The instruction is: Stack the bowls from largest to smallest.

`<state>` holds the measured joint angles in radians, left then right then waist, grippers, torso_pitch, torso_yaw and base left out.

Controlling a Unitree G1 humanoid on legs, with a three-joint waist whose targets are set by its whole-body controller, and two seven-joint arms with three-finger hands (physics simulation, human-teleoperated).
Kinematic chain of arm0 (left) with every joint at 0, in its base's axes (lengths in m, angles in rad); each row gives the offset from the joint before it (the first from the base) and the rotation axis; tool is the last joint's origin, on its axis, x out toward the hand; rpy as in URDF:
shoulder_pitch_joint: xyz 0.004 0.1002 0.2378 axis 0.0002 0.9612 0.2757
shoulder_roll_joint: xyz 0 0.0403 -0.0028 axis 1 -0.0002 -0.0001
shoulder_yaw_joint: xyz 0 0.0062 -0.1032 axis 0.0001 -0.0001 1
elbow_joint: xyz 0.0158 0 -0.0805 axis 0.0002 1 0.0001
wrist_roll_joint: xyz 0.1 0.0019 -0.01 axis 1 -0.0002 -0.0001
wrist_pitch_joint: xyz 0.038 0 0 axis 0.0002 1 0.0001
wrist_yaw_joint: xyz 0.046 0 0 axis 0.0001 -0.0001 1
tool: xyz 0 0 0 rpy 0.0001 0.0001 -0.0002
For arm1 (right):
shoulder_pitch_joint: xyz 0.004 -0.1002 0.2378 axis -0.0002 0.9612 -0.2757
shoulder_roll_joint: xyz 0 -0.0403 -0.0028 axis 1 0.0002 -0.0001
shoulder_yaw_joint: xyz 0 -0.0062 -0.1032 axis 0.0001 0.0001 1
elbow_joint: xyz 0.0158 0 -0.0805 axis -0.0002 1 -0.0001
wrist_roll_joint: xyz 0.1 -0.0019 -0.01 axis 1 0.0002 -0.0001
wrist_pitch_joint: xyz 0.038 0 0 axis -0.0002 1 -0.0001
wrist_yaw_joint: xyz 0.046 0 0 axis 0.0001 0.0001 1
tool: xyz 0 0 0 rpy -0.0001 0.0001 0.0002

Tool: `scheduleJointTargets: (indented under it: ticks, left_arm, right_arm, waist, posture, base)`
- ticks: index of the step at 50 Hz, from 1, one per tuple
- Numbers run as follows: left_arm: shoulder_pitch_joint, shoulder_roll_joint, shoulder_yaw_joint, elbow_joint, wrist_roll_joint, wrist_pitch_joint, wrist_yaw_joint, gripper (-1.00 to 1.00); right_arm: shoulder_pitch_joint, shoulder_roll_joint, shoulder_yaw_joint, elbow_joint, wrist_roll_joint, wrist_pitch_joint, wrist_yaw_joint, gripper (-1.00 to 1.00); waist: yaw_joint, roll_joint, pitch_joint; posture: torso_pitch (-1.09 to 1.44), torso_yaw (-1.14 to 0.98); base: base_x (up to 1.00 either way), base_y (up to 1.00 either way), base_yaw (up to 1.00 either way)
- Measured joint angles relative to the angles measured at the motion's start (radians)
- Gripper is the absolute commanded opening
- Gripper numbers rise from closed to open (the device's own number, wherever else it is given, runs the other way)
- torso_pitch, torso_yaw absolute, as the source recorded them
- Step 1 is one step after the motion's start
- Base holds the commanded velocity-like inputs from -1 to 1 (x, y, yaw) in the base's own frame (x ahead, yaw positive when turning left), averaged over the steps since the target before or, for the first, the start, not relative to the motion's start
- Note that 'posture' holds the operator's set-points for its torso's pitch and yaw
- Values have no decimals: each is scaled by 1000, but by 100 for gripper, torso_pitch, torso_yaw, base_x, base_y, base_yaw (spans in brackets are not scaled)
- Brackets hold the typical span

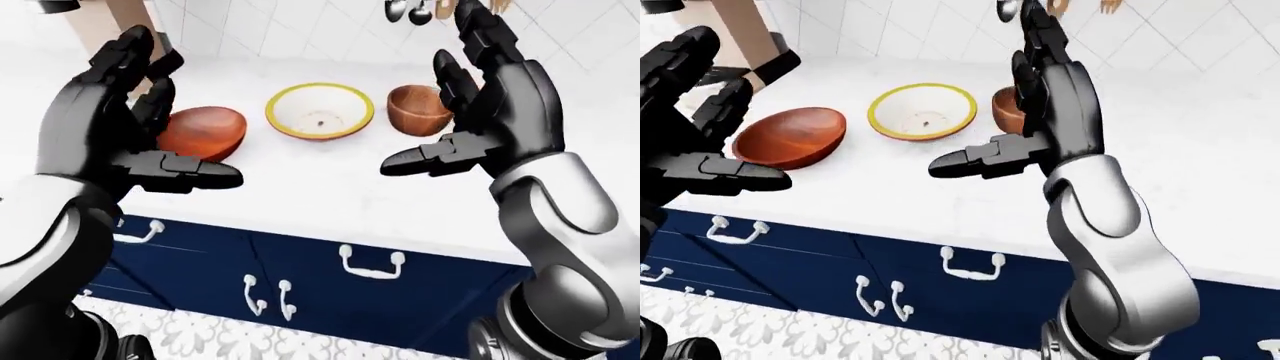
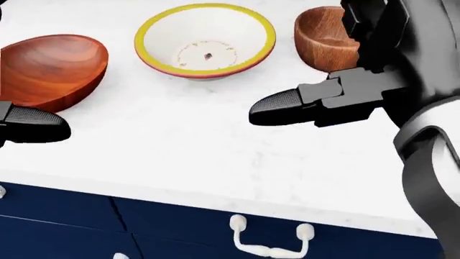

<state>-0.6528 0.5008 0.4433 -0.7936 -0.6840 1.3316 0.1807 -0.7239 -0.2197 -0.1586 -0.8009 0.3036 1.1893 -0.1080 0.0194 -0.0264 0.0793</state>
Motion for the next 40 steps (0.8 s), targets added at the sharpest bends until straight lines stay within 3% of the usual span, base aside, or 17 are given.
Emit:
scheduleJointTargets:
  ticks: [2, 5, 7, 12, 23, 31, 39, 40]
  left_arm:
    - [17, -9, -17, 10, -15, 18, 3, 100]
    - [16, 3, -31, 23, -37, 27, 4, 100]
    - [10, 13, -22, 19, -47, 19, 9, 100]
    - [2, 31, -5, 12, -64, -6, 35, 100]
    - [22, 56, -2, 31, -115, -13, 76, 100]
    - [28, 73, -15, 37, -161, -31, 97, 100]
    - [31, 85, -10, 30, -165, -57, 116, 100]
    - [30, 81, -15, 29, -166, -58, 118, 100]
  right_arm:
    - [18, -1, -5, 17, -1, 17, -3, 100]
    - [10, -7, -16, 34, -3, 41, -9, 100]
    - [2, -10, -22, 27, -1, 41, -10, 100]
    - [-12, -8, -27, 1, 16, 25, -16, 100]
    - [4, -3, -4, 22, 53, 24, -33, 100]
    - [4, -16, 25, 17, 12, 19, -32, 100]
    - [-7, -2, 22, -1, -3, 2, -3, 100]
    - [-4, -3, 17, 2, -6, -3, -1, 100]
  waist:
    - [-6, 25, 13]
    - [-17, 53, 7]
    - [-22, 59, -3]
    - [-25, 54, -27]
    - [-26, 52, -34]
    - [-28, 54, -16]
    - [-19, 0, -17]
    - [-24, 11, -16]
  posture:
    - [0, 0]
    - [0, 0]
    - [0, 0]
    - [0, 0]
    - [0, 0]
    - [0, 0]
    - [0, 0]
    - [0, 0]
  base:
    - [0, 0, 0]
    - [0, 0, 0]
    - [0, 0, 0]
    - [0, 0, 0]
    - [0, 0, -16]
    - [7, 1, 0]
    - [29, 2, 0]
    - [30, 1, 0]
